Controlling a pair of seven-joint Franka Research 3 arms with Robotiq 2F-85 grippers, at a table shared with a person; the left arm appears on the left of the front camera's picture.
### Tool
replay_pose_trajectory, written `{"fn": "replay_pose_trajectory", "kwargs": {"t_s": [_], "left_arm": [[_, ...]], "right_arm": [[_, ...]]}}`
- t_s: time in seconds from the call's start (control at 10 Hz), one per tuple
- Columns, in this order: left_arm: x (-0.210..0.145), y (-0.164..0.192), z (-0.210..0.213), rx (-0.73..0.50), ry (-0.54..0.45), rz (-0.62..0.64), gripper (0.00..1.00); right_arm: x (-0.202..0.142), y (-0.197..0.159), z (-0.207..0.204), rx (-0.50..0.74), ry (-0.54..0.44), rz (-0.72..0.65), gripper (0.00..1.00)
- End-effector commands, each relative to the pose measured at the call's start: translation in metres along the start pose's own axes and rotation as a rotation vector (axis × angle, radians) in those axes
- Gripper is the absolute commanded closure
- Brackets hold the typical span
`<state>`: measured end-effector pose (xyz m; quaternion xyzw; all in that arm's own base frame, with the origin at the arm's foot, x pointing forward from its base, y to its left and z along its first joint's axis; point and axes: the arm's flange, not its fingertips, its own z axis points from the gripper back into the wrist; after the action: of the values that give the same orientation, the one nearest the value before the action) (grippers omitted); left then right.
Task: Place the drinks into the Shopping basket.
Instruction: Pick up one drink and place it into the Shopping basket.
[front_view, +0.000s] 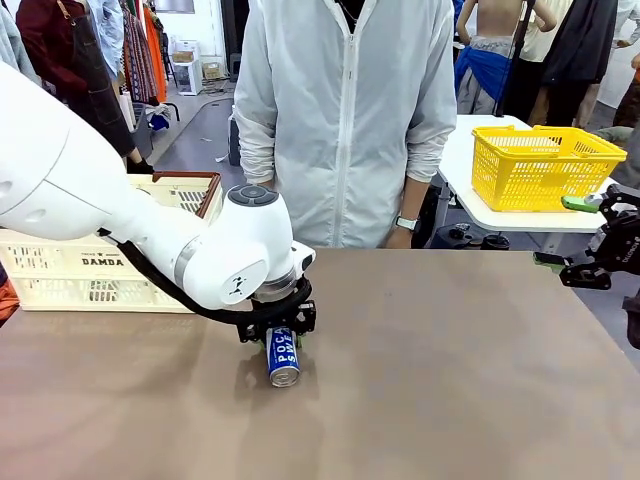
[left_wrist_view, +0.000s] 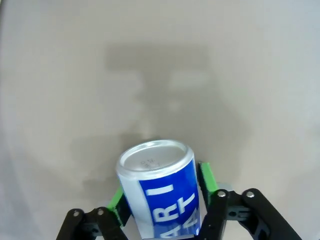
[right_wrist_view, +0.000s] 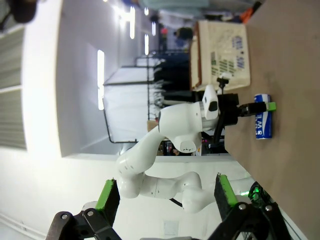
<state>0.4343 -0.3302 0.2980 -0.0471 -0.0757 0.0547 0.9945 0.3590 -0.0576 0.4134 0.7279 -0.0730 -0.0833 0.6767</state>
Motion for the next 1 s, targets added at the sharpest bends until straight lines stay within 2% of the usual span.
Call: {"fn": "replay_pose_trajectory", "kwargs": {"t_s": [0.0, 0.3, 0.4, 0.5, 0.6, 0.7, 0.8, 0.9], "left_arm": [[-0.004, -0.004, 0.004, 0.009, 0.004, 0.021, 1.00], [-0.004, -0.003, 0.030, 0.003, -0.042, 0.032, 1.00], [-0.001, 0.002, 0.051, -0.008, -0.033, 0.004, 1.00], [0.004, 0.009, 0.078, -0.011, 0.054, -0.009, 1.00], [0.006, 0.016, 0.108, -0.037, 0.093, -0.055, 1.00], [0.006, 0.024, 0.144, 0.012, 0.164, -0.060, 1.00], [0.005, 0.030, 0.172, 0.013, 0.215, -0.158, 1.00], [0.002, 0.037, 0.195, 0.037, 0.201, -0.195, 1.00]], "right_arm": [[-0.002, 0.001, 0.002, 0.000, 0.010, 0.010, 0.00], [-0.002, 0.001, 0.002, 0.000, 0.010, 0.010, 0.00], [-0.002, 0.001, 0.002, 0.000, 0.010, 0.010, 0.00], [-0.002, 0.001, 0.002, 0.000, 0.010, 0.010, 0.00], [-0.002, 0.001, 0.002, 0.000, 0.010, 0.010, 0.00], [-0.002, 0.001, 0.002, 0.000, 0.010, 0.010, 0.00], [-0.002, 0.001, 0.002, 0.000, 0.010, 0.010, 0.00], [-0.002, 0.001, 0.002, 0.000, 0.010, 0.010, 0.00]]}}
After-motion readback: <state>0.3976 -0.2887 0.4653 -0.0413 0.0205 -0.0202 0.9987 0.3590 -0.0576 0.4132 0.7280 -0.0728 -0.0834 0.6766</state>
